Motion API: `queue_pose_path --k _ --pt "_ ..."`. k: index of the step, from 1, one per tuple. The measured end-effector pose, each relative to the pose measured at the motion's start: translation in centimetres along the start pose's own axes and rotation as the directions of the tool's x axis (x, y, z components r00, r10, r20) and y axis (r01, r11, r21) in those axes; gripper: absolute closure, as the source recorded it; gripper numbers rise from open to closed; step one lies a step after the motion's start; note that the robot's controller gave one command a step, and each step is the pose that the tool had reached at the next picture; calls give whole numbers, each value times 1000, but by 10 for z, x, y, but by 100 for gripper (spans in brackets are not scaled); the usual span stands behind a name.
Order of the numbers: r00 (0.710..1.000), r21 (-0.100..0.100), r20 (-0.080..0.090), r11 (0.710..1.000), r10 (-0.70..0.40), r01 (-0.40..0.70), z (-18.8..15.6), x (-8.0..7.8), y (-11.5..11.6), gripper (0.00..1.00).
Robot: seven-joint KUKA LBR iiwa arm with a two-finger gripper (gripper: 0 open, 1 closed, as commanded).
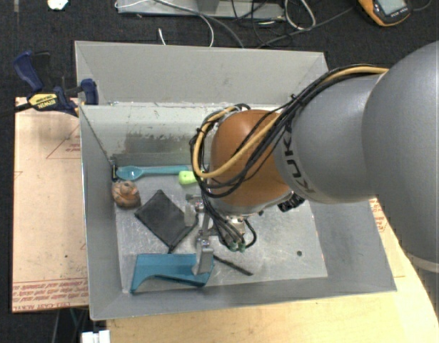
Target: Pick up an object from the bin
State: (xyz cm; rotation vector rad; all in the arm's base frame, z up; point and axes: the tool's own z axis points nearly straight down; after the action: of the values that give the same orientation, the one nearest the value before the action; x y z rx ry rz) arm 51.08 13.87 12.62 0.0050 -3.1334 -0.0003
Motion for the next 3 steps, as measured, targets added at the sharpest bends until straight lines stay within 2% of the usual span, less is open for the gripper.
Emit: queue_pose_path --k 1,2,3 --pt "1000 -1 7 1000 2 -2 -4 -2 -1 0" --pt "999 -11 0 999 -45 45 47 -10 -33 0" --pt "998 -5 16 999 -53 53 29 -9 -24 0"
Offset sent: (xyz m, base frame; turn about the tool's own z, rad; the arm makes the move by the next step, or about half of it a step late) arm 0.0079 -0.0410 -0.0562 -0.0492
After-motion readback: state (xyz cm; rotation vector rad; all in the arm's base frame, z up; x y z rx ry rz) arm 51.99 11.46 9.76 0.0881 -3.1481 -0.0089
